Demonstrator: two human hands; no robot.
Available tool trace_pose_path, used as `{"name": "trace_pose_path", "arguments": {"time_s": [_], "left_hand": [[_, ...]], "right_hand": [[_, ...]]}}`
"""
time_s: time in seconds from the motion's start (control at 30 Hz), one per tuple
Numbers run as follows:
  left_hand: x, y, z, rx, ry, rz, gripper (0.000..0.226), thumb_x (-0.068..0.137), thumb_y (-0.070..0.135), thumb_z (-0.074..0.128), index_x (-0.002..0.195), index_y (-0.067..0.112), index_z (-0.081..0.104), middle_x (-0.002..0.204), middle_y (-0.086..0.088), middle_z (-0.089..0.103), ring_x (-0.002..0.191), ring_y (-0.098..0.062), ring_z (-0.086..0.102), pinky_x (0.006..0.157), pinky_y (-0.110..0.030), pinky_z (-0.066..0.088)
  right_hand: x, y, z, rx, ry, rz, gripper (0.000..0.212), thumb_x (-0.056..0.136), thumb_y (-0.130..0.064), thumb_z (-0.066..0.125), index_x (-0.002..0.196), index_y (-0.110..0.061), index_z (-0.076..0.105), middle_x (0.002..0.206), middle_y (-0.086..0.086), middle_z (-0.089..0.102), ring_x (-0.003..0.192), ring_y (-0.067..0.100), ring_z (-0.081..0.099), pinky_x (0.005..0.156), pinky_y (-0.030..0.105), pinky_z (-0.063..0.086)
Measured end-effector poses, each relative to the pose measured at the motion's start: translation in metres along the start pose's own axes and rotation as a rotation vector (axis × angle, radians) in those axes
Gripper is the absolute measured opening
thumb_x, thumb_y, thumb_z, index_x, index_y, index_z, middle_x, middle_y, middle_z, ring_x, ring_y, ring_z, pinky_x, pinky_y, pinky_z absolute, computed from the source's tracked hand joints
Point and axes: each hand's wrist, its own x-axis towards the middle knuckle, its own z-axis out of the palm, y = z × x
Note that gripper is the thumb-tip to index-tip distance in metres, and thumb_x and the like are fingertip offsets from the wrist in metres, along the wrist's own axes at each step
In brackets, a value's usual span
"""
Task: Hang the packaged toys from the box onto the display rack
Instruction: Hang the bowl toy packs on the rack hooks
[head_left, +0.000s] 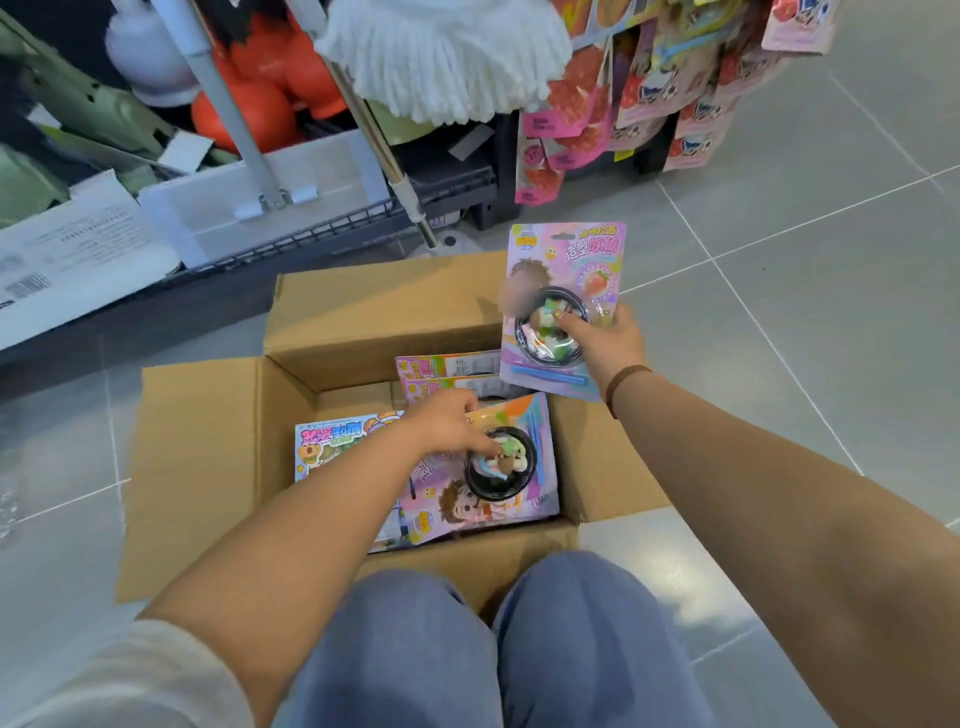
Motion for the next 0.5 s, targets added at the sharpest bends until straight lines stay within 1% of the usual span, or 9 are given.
{"name": "trace_pose_path", "arguments": {"time_s": [0.03,0.1,0.2,0.27,0.33,0.37,0.4,0.43,0.5], "left_hand": [[-0.012,0.005,-0.011,-0.029,0.013,-0.022,0.043,0.066,0.040,0.080,0.090,0.015,0.056,0.086,0.001,0.052,0.080,-0.017,0.049,0.066,-0.029,0.036],[-0.044,0.020,-0.037,-0.078,0.063,-0.059,0.042,0.064,0.042,0.081,0.078,0.017,0.051,0.077,0.001,0.049,0.073,-0.017,0.046,0.060,-0.029,0.031],[-0.100,0.055,-0.091,-0.137,0.146,-0.102,0.043,0.063,0.041,0.082,0.072,0.018,0.047,0.074,0.001,0.049,0.069,-0.017,0.044,0.056,-0.030,0.029],[-0.140,0.082,-0.136,-0.169,0.177,-0.110,0.040,0.065,0.041,0.082,0.074,0.018,0.051,0.080,-0.001,0.054,0.076,-0.020,0.049,0.058,-0.030,0.033],[-0.175,0.111,-0.175,-0.243,0.191,-0.103,0.042,0.068,0.038,0.082,0.091,0.011,0.059,0.094,-0.006,0.061,0.092,-0.026,0.056,0.070,-0.031,0.043],[-0.192,0.126,-0.194,-0.276,0.202,-0.094,0.041,0.069,0.036,0.081,0.090,0.009,0.059,0.092,-0.007,0.061,0.092,-0.027,0.055,0.070,-0.032,0.043],[-0.211,0.144,-0.214,-0.286,0.221,-0.080,0.035,0.071,0.035,0.080,0.078,0.014,0.053,0.080,-0.004,0.055,0.083,-0.023,0.052,0.062,-0.029,0.038],[-0.230,0.160,-0.230,-0.290,0.236,-0.086,0.039,0.072,0.035,0.079,0.070,0.018,0.044,0.071,0.000,0.046,0.073,-0.019,0.046,0.055,-0.027,0.030],[-0.264,0.190,-0.262,-0.278,0.256,-0.082,0.045,0.073,0.038,0.078,0.072,0.016,0.039,0.072,0.000,0.038,0.066,-0.016,0.039,0.056,-0.029,0.023]], "right_hand": [[-0.007,-0.018,-0.004,0.020,0.021,0.001,0.045,0.081,-0.015,0.073,0.122,-0.012,0.054,0.106,-0.001,0.061,0.094,0.015,0.060,0.085,0.027,0.048],[-0.024,-0.059,-0.012,0.050,0.054,0.021,0.047,0.081,-0.020,0.072,0.123,-0.013,0.053,0.108,-0.002,0.061,0.099,0.016,0.060,0.087,0.028,0.048],[-0.053,-0.130,-0.027,0.066,0.086,0.093,0.054,0.077,-0.027,0.075,0.124,-0.013,0.053,0.118,0.005,0.063,0.108,0.023,0.061,0.097,0.038,0.050],[-0.075,-0.183,-0.038,0.071,0.092,0.122,0.056,0.075,-0.024,0.077,0.124,-0.010,0.053,0.117,0.007,0.062,0.109,0.027,0.061,0.098,0.043,0.049],[-0.095,-0.229,-0.049,0.077,0.095,0.125,0.058,0.075,-0.022,0.077,0.124,-0.006,0.051,0.116,0.009,0.061,0.110,0.028,0.060,0.099,0.044,0.048],[-0.106,-0.253,-0.056,0.074,0.094,0.116,0.059,0.074,-0.021,0.078,0.124,-0.005,0.050,0.118,0.011,0.061,0.109,0.028,0.060,0.099,0.044,0.048],[-0.116,-0.278,-0.064,0.068,0.095,0.110,0.060,0.073,-0.021,0.078,0.123,-0.005,0.050,0.120,0.012,0.061,0.109,0.028,0.061,0.098,0.044,0.049],[-0.128,-0.300,-0.072,0.059,0.082,0.085,0.062,0.070,-0.023,0.080,0.123,-0.007,0.051,0.121,0.012,0.062,0.108,0.027,0.061,0.098,0.044,0.049],[-0.148,-0.344,-0.088,-0.002,0.068,0.025,0.075,0.059,-0.031,0.081,0.125,-0.011,0.052,0.123,0.009,0.062,0.111,0.026,0.061,0.100,0.045,0.048]]}}
